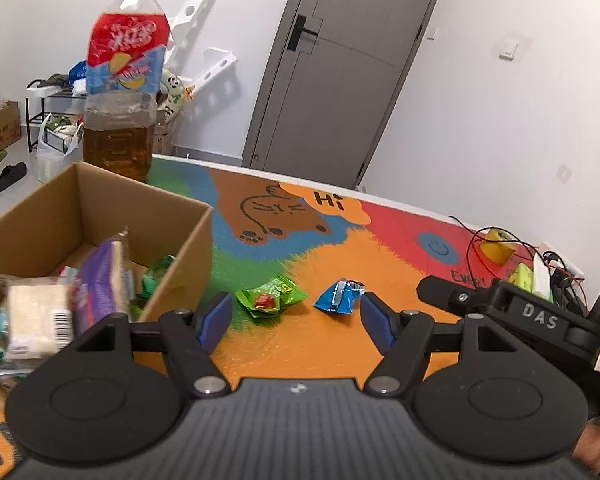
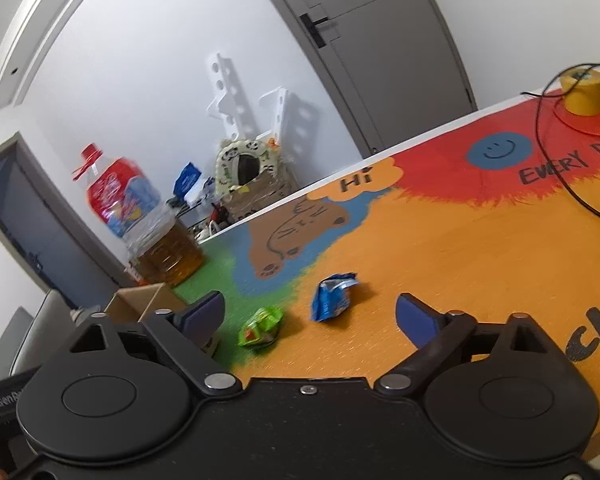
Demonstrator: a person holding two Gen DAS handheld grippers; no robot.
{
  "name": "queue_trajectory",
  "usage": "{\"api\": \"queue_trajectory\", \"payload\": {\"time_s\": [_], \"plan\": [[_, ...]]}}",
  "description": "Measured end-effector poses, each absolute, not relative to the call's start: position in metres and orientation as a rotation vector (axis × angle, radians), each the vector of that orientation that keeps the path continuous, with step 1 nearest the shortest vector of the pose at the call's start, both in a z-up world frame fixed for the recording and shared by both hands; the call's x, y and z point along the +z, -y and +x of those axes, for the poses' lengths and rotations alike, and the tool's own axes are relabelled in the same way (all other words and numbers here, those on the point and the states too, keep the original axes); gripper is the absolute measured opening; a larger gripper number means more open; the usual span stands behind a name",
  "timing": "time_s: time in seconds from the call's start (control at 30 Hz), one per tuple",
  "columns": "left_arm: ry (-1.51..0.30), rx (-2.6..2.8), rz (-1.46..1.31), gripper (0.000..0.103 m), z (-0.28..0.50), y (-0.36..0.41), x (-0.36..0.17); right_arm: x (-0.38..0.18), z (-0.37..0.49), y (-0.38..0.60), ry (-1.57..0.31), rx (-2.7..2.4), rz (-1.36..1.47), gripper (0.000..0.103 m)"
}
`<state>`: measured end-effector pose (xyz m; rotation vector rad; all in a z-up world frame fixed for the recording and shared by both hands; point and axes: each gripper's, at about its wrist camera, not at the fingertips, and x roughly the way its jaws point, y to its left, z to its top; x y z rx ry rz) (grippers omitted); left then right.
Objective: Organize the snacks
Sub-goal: 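Move both open tools back from the box toward the remaining candies, then grasp the green candy with the left tool while the right grasps the blue candy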
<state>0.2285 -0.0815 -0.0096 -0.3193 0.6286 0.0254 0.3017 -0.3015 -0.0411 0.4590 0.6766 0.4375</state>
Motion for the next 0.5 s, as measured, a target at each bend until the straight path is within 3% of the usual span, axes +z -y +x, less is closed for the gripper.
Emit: {"api": "queue_trajectory", "payload": {"time_s": [0.07, 0.5], "plan": [[-0.636, 0.028, -0.315, 0.069, 0.236, 0.085, -0.013, -0.046, 0.308, 0.308, -0.684, 0.441, 0.484, 0.103], [-0.669, 0.072, -0.247, 0.075, 0.283, 0.1, -0.04, -0.07, 0.34, 0.312, -0.723, 0.422, 0.533, 0.102]]}}
